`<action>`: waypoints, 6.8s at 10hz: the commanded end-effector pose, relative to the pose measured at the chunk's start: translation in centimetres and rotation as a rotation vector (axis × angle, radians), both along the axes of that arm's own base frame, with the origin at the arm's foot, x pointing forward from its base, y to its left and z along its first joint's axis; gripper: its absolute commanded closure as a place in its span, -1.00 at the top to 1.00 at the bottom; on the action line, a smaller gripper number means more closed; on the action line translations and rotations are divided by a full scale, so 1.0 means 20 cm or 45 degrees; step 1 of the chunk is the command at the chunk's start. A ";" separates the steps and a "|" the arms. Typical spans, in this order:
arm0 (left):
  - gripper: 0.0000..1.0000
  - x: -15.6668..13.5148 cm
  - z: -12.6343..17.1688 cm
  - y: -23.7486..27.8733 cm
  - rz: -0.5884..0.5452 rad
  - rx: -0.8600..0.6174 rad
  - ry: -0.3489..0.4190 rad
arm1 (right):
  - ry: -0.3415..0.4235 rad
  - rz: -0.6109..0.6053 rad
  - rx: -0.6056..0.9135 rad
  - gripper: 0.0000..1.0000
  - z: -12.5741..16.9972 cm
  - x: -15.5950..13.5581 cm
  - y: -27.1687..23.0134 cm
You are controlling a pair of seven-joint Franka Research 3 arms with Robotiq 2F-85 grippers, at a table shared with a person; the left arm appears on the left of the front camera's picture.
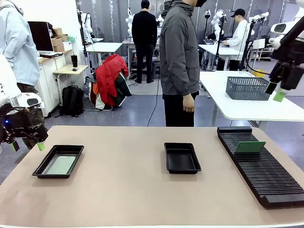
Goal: Inspect and transfer BCBs to ESD trays.
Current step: Pick up the Blank PCB from the PCB Rack and place it in the right ESD tray.
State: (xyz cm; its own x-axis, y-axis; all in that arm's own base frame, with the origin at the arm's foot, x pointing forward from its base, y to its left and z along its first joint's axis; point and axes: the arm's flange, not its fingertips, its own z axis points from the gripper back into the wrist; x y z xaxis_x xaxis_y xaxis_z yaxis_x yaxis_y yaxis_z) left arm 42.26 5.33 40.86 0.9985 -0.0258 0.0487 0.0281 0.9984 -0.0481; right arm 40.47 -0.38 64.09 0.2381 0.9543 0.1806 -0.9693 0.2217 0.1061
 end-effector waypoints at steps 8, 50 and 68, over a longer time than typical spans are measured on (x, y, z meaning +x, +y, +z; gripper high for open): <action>1.00 0.01 -0.01 0.01 0.000 -0.006 -0.012 | -0.146 0.449 -0.092 1.00 0.16 0.00 -0.21; 1.00 0.01 -0.01 0.01 0.000 -0.006 -0.012 | -0.349 0.403 -0.205 1.00 -1.42 0.55 -0.19; 1.00 0.01 -0.01 0.01 0.000 -0.006 -0.012 | -0.374 0.345 -0.258 0.16 -1.46 0.58 -0.21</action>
